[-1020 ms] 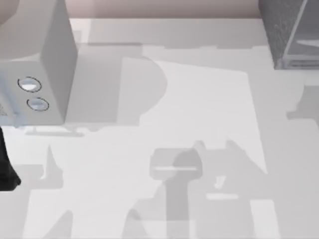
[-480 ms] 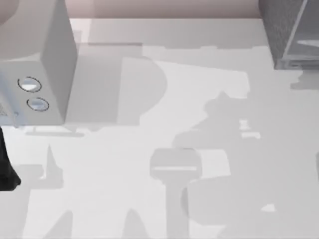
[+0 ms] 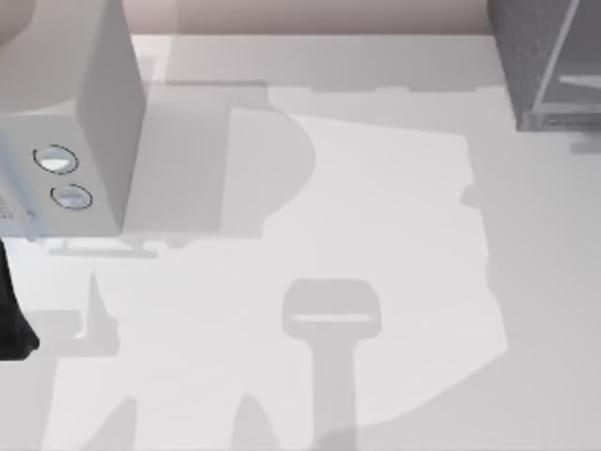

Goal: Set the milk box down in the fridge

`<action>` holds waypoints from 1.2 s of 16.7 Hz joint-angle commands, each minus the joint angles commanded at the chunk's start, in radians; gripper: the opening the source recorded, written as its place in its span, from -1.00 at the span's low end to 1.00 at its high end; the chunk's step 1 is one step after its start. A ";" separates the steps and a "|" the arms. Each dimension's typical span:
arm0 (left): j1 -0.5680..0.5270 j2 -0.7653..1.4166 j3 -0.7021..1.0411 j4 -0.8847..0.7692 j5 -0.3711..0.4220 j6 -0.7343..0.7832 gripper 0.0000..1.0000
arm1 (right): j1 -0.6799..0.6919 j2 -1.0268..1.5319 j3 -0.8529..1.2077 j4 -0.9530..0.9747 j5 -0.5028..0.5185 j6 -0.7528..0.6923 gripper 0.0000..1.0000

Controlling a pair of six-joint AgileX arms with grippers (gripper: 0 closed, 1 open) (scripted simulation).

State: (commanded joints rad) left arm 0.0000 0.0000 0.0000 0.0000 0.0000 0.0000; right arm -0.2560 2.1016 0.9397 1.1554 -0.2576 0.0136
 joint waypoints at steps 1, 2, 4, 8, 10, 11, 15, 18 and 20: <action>0.000 0.000 0.000 0.000 0.000 0.000 1.00 | -0.007 0.031 0.015 0.019 -0.001 0.000 -1.00; 0.000 0.000 0.000 0.000 0.000 0.000 1.00 | -0.015 0.053 0.027 0.033 -0.001 0.001 -1.00; 0.000 0.000 0.000 0.000 0.000 0.000 1.00 | -0.023 0.072 0.037 0.045 0.002 0.001 -1.00; 0.000 0.000 0.000 0.000 0.000 0.000 1.00 | -0.023 0.072 0.037 0.045 0.002 0.001 -1.00; 0.000 0.000 0.000 0.000 0.000 0.000 1.00 | -0.019 0.070 0.033 0.043 0.002 0.003 -1.00; 0.000 0.000 0.000 0.000 0.000 0.000 1.00 | -0.024 0.067 0.043 0.046 0.009 0.000 -1.00; 0.000 0.000 0.000 0.000 0.000 0.000 1.00 | -0.035 0.071 0.136 0.038 0.031 -0.012 -1.00; 0.000 0.000 0.000 0.000 0.000 0.000 1.00 | -0.019 0.115 0.220 -0.013 0.028 -0.011 -1.00; 0.000 0.000 0.000 0.000 0.000 0.000 1.00 | -0.005 0.158 0.277 -0.064 0.027 -0.006 -1.00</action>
State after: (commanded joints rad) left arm 0.0000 0.0000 0.0000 0.0000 0.0000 0.0000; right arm -0.2611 2.2599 1.2170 1.0916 -0.2309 0.0075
